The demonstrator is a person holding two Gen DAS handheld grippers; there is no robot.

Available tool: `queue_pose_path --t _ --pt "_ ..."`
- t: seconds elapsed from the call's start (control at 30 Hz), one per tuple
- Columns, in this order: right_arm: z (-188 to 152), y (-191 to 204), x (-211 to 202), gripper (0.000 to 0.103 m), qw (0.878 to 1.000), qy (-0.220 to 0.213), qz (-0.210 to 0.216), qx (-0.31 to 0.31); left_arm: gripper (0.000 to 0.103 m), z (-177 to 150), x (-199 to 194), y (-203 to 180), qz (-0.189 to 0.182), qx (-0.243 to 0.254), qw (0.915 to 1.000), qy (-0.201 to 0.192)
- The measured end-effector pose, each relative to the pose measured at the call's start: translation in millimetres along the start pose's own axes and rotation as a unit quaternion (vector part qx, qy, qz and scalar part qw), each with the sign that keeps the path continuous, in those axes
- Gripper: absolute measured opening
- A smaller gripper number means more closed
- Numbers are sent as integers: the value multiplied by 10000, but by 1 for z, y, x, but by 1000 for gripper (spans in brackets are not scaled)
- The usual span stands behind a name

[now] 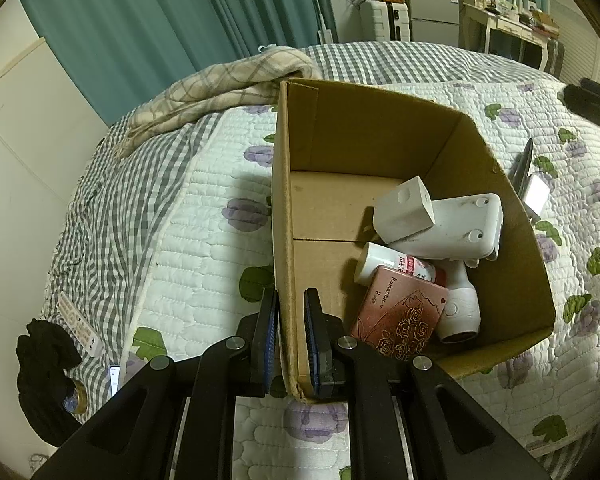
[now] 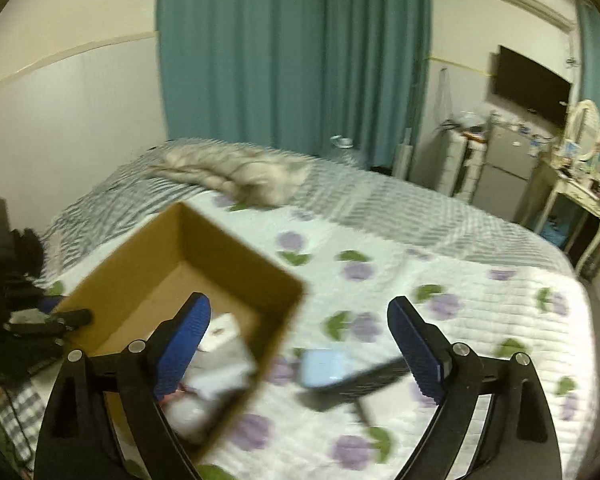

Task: Organize rigid objects
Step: 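Reach the right gripper to the white charger brick and grasp it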

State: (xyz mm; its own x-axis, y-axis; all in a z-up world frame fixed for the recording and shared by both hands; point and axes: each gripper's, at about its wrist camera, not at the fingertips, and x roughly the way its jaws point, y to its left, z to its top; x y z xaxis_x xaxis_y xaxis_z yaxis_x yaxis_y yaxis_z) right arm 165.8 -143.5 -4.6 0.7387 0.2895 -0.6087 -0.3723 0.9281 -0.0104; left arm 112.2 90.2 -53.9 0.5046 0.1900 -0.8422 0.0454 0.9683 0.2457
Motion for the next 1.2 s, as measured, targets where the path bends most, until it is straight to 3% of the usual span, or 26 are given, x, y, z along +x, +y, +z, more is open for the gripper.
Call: queue_pose_path --t 0.17,0.33,0.83,1.2 --pt "-17 -55 2 91 9982 328 -486 92 13 0 0 0 -1 -5 10000 1" --pt "-47 -87 17 91 9954 738 -598 151 13 0 -1 -1 29 -18 10000 6" --pt "-97 -97 70 91 9910 1271 -258 334 13 1 0 -1 80 0 10000 5" --pt "-104 -89 97 87 9857 1672 -140 145 13 1 0 -1 56 -15 10000 4"
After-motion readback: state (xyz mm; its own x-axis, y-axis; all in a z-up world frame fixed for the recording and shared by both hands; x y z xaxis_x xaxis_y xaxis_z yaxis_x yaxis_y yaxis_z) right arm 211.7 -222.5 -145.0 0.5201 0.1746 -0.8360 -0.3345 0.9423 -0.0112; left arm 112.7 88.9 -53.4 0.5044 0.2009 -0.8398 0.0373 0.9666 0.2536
